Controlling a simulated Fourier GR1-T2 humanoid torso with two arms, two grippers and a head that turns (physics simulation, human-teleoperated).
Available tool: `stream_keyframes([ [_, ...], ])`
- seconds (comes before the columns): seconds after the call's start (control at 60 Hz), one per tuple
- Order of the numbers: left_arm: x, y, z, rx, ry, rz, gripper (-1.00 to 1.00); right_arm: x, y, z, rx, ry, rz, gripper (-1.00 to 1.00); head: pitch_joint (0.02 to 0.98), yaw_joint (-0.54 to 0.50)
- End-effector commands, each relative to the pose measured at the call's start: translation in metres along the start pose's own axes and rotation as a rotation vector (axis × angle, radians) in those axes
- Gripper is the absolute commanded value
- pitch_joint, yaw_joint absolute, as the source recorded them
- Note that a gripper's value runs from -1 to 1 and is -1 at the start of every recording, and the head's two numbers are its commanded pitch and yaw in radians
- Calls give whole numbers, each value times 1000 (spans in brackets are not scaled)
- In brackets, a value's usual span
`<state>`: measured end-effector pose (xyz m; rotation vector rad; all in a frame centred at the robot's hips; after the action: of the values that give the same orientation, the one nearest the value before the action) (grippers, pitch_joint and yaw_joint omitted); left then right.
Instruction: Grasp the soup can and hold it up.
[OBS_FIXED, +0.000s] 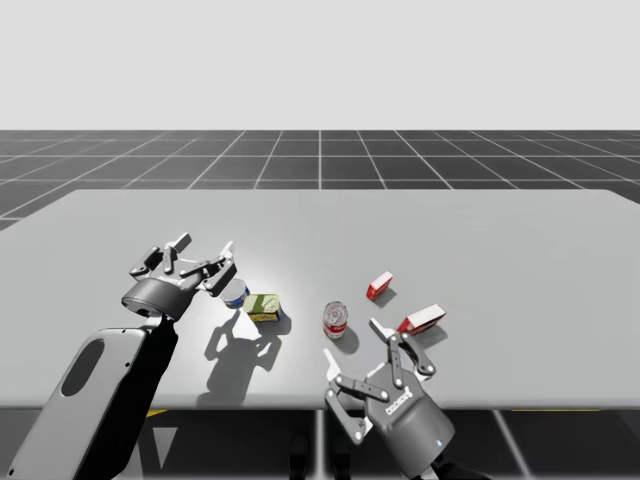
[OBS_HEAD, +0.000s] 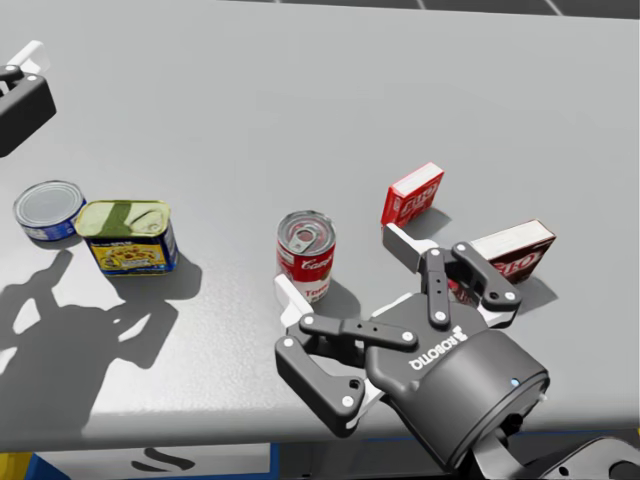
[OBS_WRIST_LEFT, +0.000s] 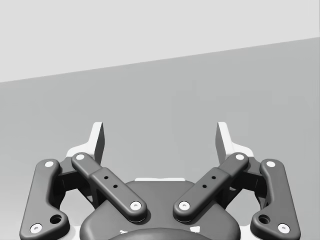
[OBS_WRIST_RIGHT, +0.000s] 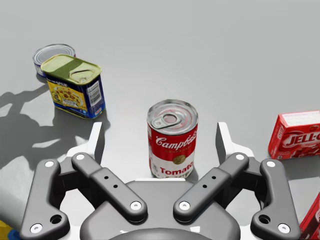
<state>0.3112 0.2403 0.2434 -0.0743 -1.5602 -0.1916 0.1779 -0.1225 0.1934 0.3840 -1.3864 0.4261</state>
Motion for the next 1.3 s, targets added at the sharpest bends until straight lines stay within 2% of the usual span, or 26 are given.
stream_keyframes([
  [0.017,0,0,0,-1,-1,0,-1000,-16,5,-14,-12,41,25,-1000,879,-87],
  [0.1,0,0,0,1,-3,1,-1000,-23,6,-24,-28,57,50,-1000,878,-82],
  [0.133,1,0,0,2,-3,2,-1000,-24,7,-27,-30,60,48,-1000,878,-82],
  [0.167,1,1,0,2,-3,3,-1000,-27,7,-32,-40,62,65,-1000,878,-81],
  [0.25,1,1,1,3,-4,3,-1000,-32,7,-42,-57,74,69,-1000,878,-81],
  [0.4,1,1,0,2,-3,5,-1000,-39,3,-62,-76,114,39,-1000,879,-79],
  [0.55,1,2,0,2,-4,6,-1000,-42,-1,-77,-102,121,54,-1000,877,-76],
  [0.65,1,2,0,3,-3,5,-1000,-43,-3,-84,-105,135,48,-1000,876,-75],
  [0.767,1,2,0,4,-3,4,-1000,-45,-4,-87,-85,152,24,-1000,860,-74],
  [0.817,1,2,0,4,-3,4,-1000,-46,-4,-86,-69,155,33,-1000,853,-73],
  [0.833,1,2,0,4,-3,4,-1000,-46,-4,-85,-71,154,31,-729,846,-74],
  [0.85,1,2,0,4,-3,4,-1000,-47,-4,-84,-85,151,20,-79,839,-75],
  [0.867,1,2,0,4,-2,4,-1000,-47,-4,-84,-84,155,16,210,835,-75],
  [0.883,1,2,0,4,-2,3,-1000,-47,-4,-84,-82,157,20,737,830,-75],
  [0.9,1,2,0,4,-2,3,-1000,-48,-4,-83,-85,157,20,915,818,-75],
  [0.917,1,2,0,3,-2,3,-1000,-48,-5,-83,-86,158,19,985,811,-76],
  [0.95,0,2,0,3,-2,2,-1000,-49,-6,-82,-86,164,6,1000,782,-77],
  [1.0,0,2,0,2,0,1,-1000,-50,-6,-82,-86,166,2,981,750,-77],
  [1.3,-1,1,0,2,5,2,-1000,-46,-7,-79,-89,158,-5,892,525,-82],
])
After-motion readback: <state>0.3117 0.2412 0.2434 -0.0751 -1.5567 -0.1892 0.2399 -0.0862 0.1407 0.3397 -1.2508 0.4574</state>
